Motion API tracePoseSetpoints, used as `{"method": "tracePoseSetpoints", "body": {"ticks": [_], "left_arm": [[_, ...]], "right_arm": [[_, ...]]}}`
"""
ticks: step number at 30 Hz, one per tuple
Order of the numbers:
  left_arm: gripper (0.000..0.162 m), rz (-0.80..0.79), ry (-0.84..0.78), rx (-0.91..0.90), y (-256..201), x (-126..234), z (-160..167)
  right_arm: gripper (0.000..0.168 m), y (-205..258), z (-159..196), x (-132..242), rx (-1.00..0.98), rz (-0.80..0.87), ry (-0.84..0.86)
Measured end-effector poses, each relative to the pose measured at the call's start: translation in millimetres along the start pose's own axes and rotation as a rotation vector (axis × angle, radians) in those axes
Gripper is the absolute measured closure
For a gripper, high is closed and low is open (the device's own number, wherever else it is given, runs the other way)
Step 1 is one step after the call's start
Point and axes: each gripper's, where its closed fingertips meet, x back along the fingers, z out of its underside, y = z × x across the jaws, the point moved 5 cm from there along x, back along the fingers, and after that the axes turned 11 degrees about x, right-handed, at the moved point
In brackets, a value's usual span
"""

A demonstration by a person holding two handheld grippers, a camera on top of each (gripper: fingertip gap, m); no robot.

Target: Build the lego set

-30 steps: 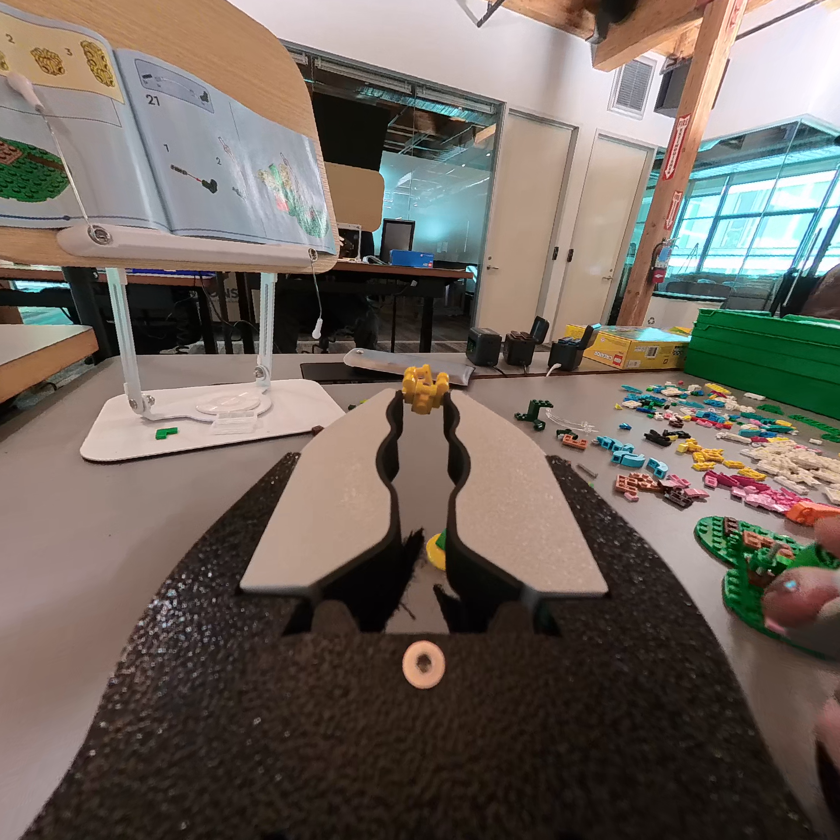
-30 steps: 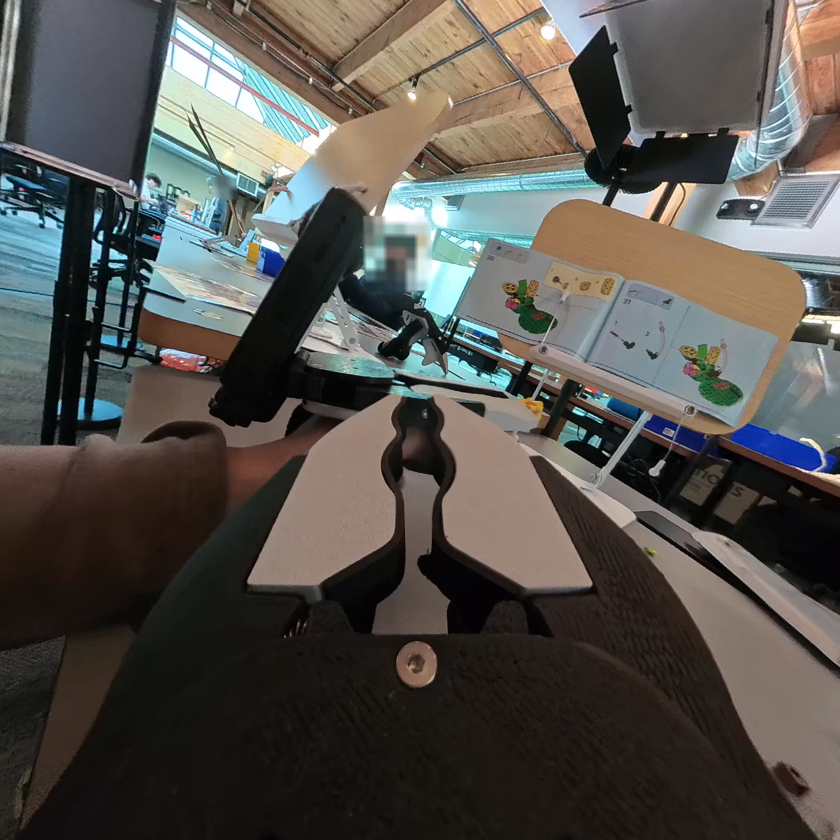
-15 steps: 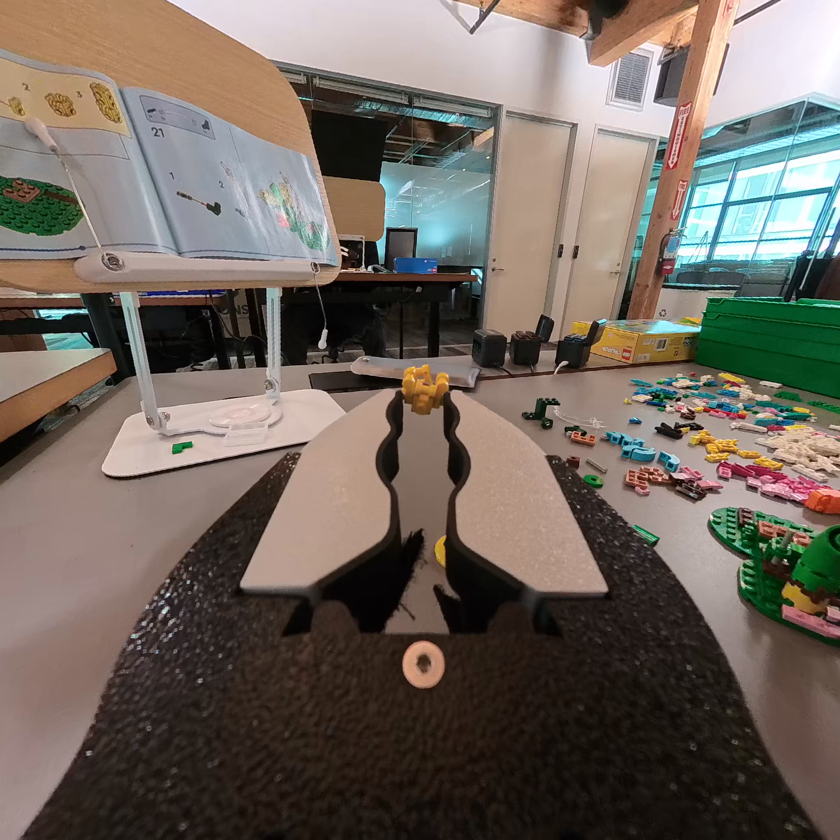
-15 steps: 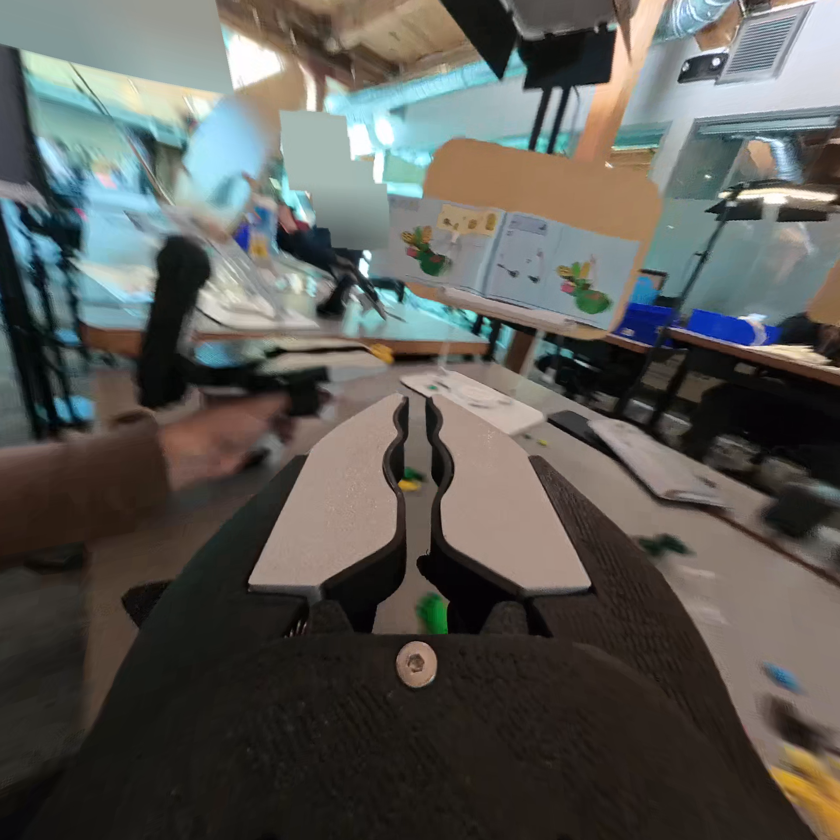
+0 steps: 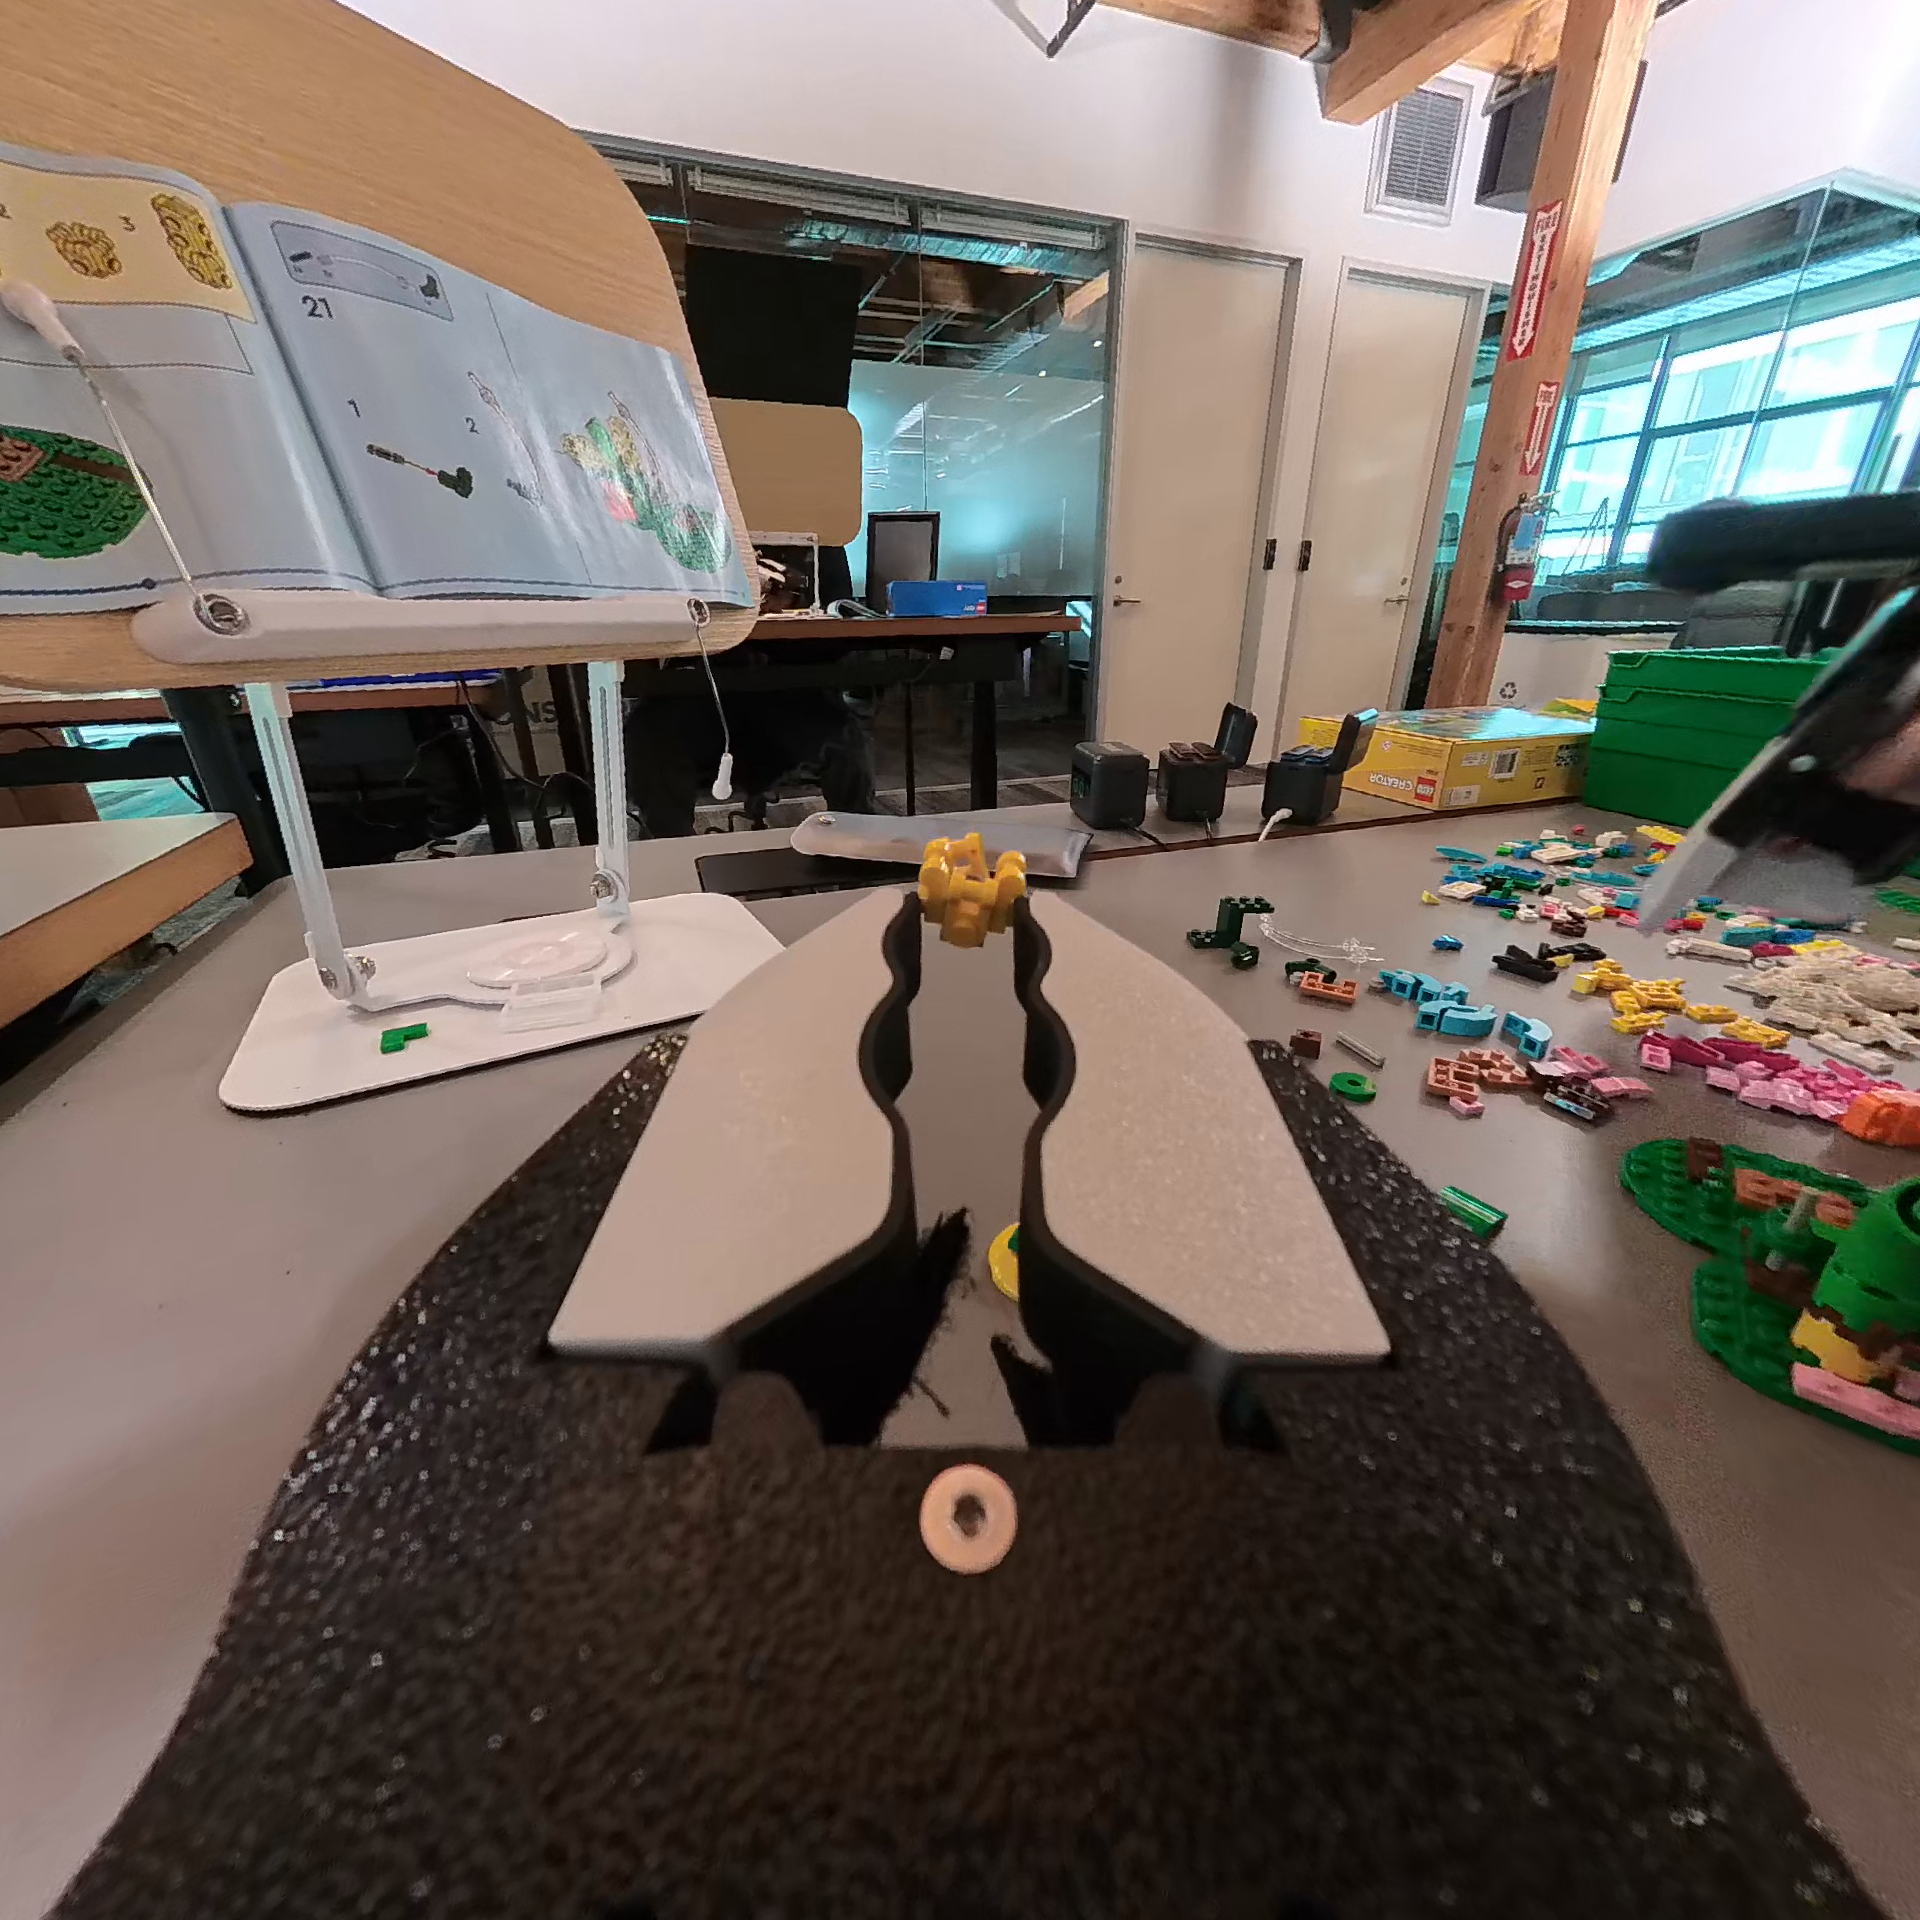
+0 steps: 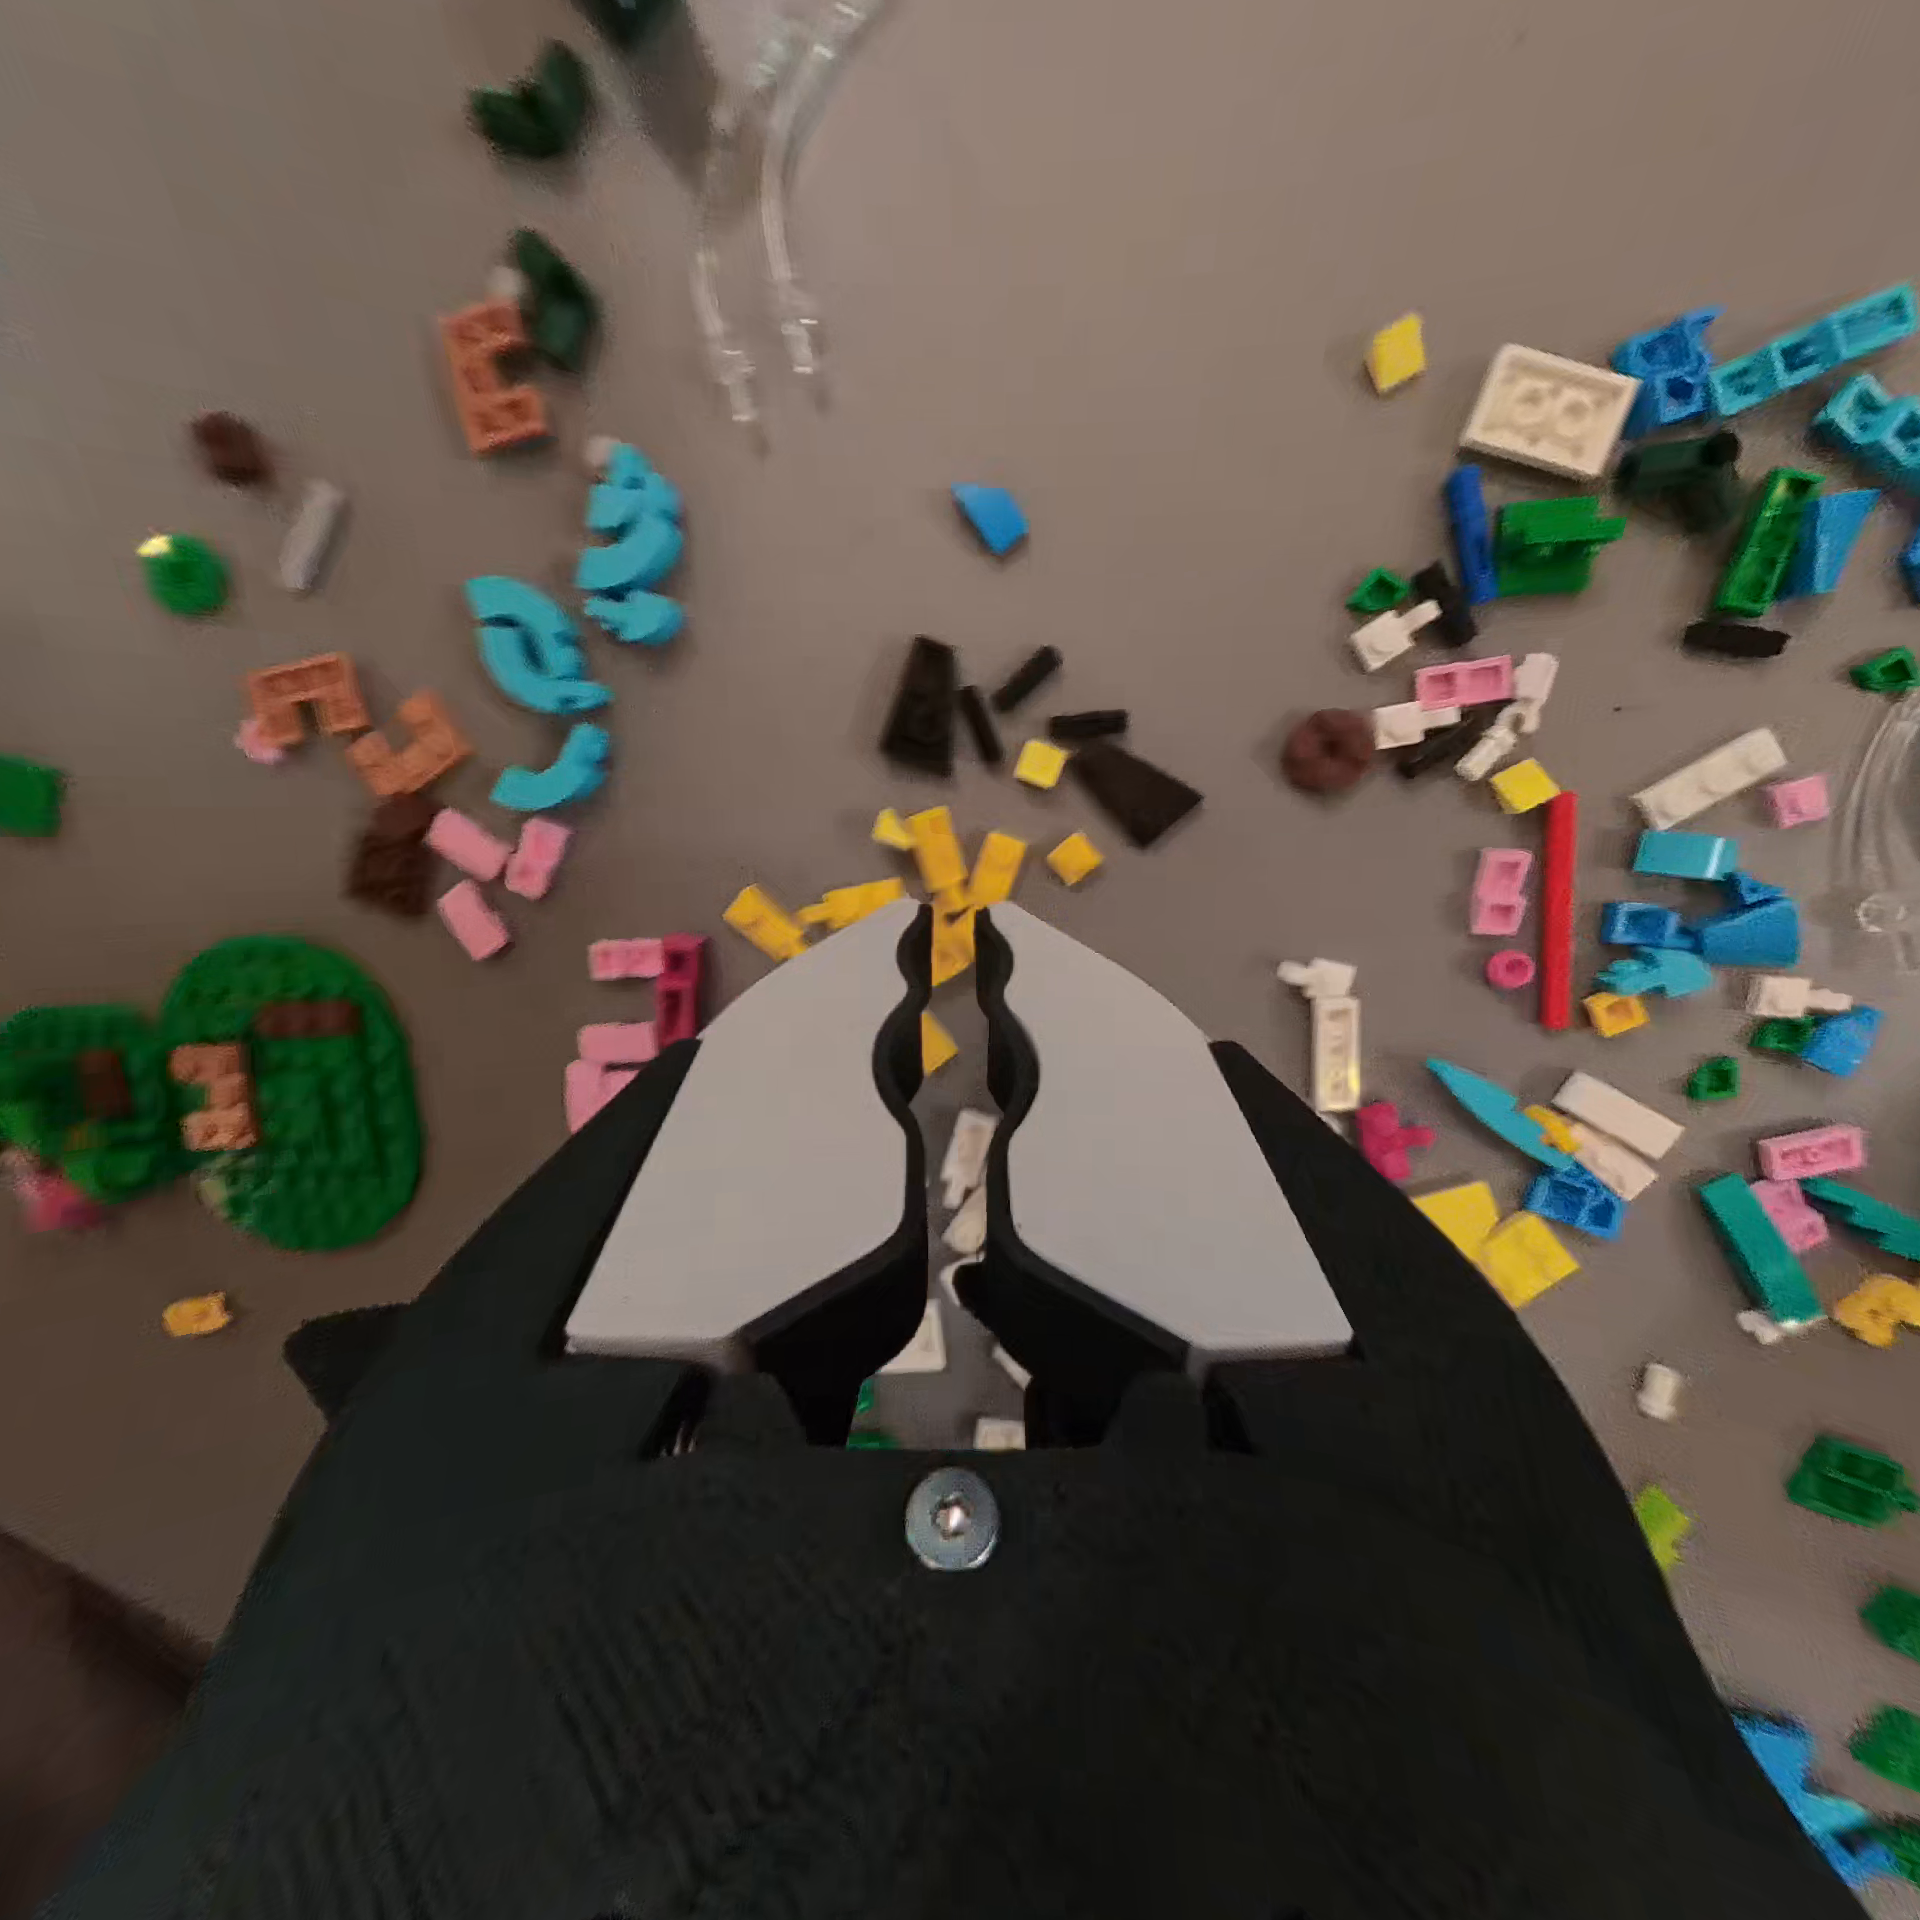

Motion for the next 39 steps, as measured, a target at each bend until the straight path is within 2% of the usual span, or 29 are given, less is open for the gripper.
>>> {"method": "tracePoseSetpoints", "body": {"ticks": [4,8,11,21,32,39], "left_arm": [[0.145,0.004,-0.003,0.003,-0.1,0.4,-0.4],[0.145,0.009,-0.008,0.015,0.4,0.7,-1.3],[0.145,0.011,-0.014,0.022,0.7,0.8,-2.1],[0.145,0.015,-0.015,0.029,1.2,0.6,-2.4],[0.145,0.017,-0.012,0.031,1.4,0.2,-1.9],[0.145,0.019,-0.014,0.04,1.7,0.1,-2.2]], "right_arm": [[0.163,-7.4,-8.1,-16.5,-0.04,-0.031,0.12],[0.156,-3.6,-5.4,-26.8,-0.021,-0.054,0.234],[0.157,-5.5,-8.0,-27.3,-0.014,-0.019,0.243],[0.161,-13.1,-8.2,-26.5,-0.08,-0.064,0.276],[0.161,-7.4,-5.4,-25.3,-0.022,-0.088,0.348],[0.161,20.9,-5.3,-20.6,0.071,-0.225,0.328]]}}
